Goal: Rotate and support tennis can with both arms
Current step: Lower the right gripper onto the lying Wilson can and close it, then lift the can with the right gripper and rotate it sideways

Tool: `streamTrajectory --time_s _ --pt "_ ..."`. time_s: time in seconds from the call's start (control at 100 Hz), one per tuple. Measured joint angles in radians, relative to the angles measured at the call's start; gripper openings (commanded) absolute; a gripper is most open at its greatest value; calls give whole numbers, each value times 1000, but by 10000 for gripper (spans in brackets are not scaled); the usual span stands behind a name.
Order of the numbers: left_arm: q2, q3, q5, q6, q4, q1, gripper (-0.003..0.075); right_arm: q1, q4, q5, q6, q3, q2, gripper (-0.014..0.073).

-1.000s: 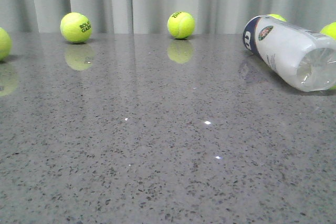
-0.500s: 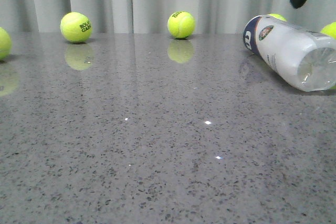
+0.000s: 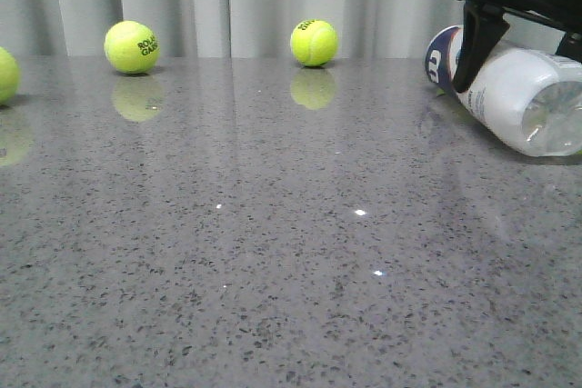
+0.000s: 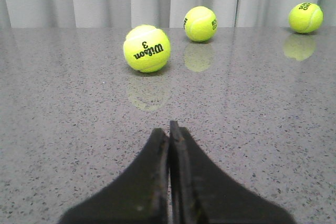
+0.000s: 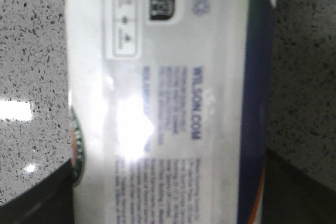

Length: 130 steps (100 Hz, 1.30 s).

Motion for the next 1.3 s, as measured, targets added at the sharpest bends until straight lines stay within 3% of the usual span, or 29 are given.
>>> streamTrajectory --time_s 0.11,0.25,0.44,0.58,0.77,0.91,1.03,1.3 --pt "0 0 0 0 0 0 -19 0 0 3 -4 -2 0 326" --pt "0 0 0 0 0 0 -19 5 0 22 -69 -26 0 322" --pt "0 0 0 0 0 0 -19 56 0 110 -294 -154 0 322" --pt "0 0 0 0 0 0 -19 138 0 137 -541 -231 0 322" --pt "0 0 0 0 0 0 -19 250 0 167 -1021 -247 0 322" --pt "0 0 0 0 0 0 -19 296 0 199 -1278 -247 0 322" --pt "0 0 0 0 0 0 -19 307 0 205 -1360 -247 2 322" --pt "0 0 0 0 0 0 -19 309 0 207 -1382 -247 61 322"
